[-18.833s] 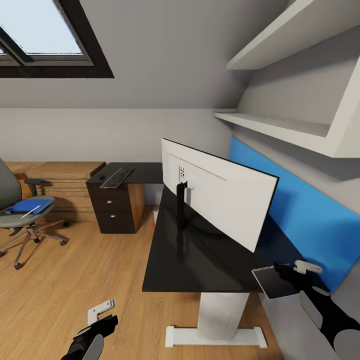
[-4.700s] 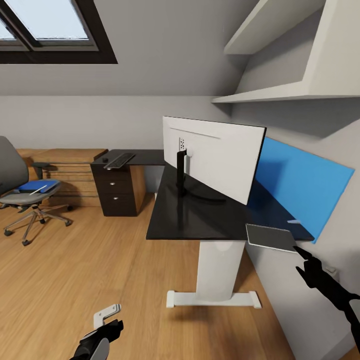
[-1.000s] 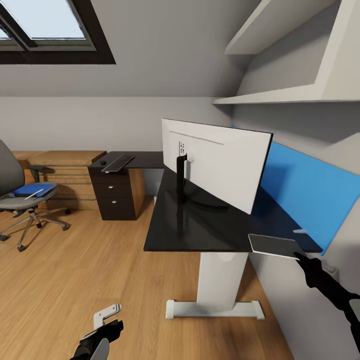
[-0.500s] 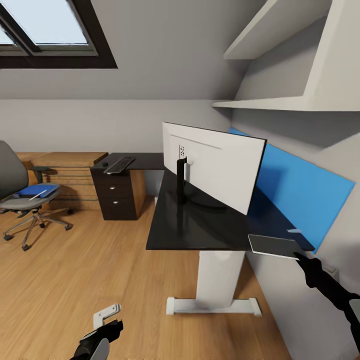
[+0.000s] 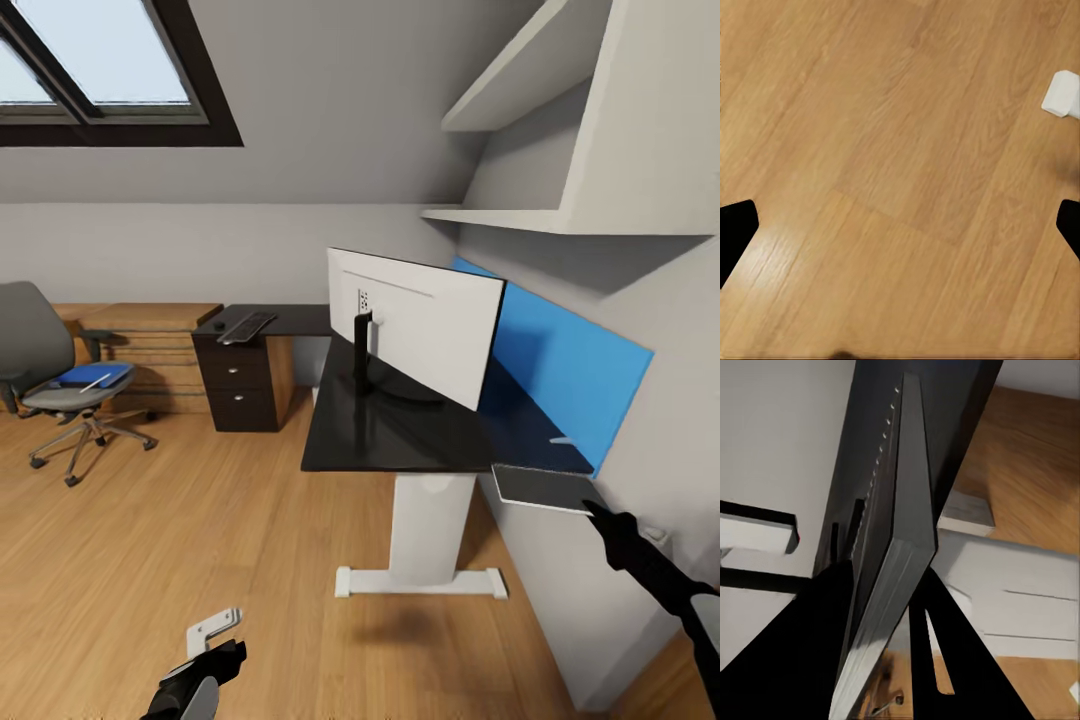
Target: In the bedroom, organize the workspace by keeping the computer under the desk, ensuring the monitor is on the desk, placing the keyboard on the desk next to the monitor, placing the mouse on the desk next to the keyboard, moving the folder from the swivel chair onto the desk next to the mouse, stacking the notebook on top of the folder with the pen on top of the notebook, and positioning the swivel chair next to the desk.
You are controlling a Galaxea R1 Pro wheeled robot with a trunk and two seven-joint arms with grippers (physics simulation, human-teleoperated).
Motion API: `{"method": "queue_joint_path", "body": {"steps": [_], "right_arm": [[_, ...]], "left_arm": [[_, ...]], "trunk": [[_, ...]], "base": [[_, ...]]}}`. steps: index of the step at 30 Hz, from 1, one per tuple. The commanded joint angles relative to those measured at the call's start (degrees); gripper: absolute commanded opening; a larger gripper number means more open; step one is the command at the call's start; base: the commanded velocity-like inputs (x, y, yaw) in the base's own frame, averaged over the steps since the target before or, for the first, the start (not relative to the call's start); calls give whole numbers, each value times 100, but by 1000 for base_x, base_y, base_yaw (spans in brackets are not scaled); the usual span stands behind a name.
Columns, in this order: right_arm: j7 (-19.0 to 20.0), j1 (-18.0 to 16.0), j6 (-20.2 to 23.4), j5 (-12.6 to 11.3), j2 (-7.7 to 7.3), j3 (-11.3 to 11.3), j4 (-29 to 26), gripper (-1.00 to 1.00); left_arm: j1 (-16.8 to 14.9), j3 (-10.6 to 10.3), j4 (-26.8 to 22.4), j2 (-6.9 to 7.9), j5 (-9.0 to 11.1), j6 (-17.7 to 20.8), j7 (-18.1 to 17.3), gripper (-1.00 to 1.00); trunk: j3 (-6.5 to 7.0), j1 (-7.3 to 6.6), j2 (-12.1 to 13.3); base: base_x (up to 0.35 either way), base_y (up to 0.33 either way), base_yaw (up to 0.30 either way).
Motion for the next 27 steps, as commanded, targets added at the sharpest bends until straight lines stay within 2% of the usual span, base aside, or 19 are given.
{"method": "queue_joint_path", "body": {"steps": [1,4,5,6,7,8,9,10,12,13,15,16,18,20,23,27], "right_arm": [[9,-6,39,12,32,-16,-25,-100],[10,-3,35,267,195,-13,-163,-100],[14,13,30,726,441,-13,-414,-100],[16,53,28,985,598,-14,-591,-100],[16,53,28,985,598,-14,-591,-100],[22,180,26,1371,901,-15,-973,-100],[23,239,26,1483,1011,-15,-1120,-100],[23,379,25,1672,1235,-15,-1414,-100],[23,533,25,1828,1465,-14,-1684,-100],[27,668,24,1965,1693,-13,-1904,-100],[30,763,24,2077,1912,-11,-2054,-100],[29,823,24,2161,2103,-1,-2149,-100],[14,876,21,2236,2313,75,-2209,-100],[-2,896,16,2264,2399,204,-2197,-100],[-61,920,-20,2279,2496,722,-2076,-100],[-149,927,-186,2265,2541,1149,-2034,-100]], "left_arm": [[-3,-23,-9,8,45,10,52,100],[-3,-23,-9,6,43,10,52,100],[-3,-23,-9,7,41,10,51,100],[-3,-23,-9,7,40,10,49,100],[-3,-23,-9,7,40,10,49,100],[-3,-23,6,7,40,10,45,100],[-3,-23,20,6,40,10,44,100],[-3,-25,61,5,36,7,43,100],[-3,-28,96,2,31,5,42,100],[-3,-29,118,1,26,4,42,100],[-3,-30,133,0,16,3,42,100],[-3,-35,142,0,4,2,42,100],[-3,-74,150,-1,-16,2,41,100],[-3,-123,153,-1,-27,2,43,100],[-3,-258,156,5,-41,2,53,100],[-3,-313,158,7,-43,-34,57,100]], "trunk": [[-6,-3,-3],[-6,-3,-3],[-6,-3,-3],[-6,-3,-3],[-6,-3,-3],[-6,-3,-3],[-6,-3,-3],[-6,-3,-3],[-6,-3,-3],[-6,-3,-3],[-6,-3,-3],[-6,-3,-3],[-6,-3,-3],[-6,-3,-3],[-6,-3,-3],[-6,-3,-3]], "base": [[-163,0,0],[-85,0,0],[-27,0,0],[-18,0,0],[-18,0,0],[-9,0,0],[-7,0,0],[-5,0,0],[-3,0,0],[-2,0,0],[-13,40,0],[-49,151,0],[-68,207,0],[-83,254,0],[-95,288,0],[-100,305,0]]}}
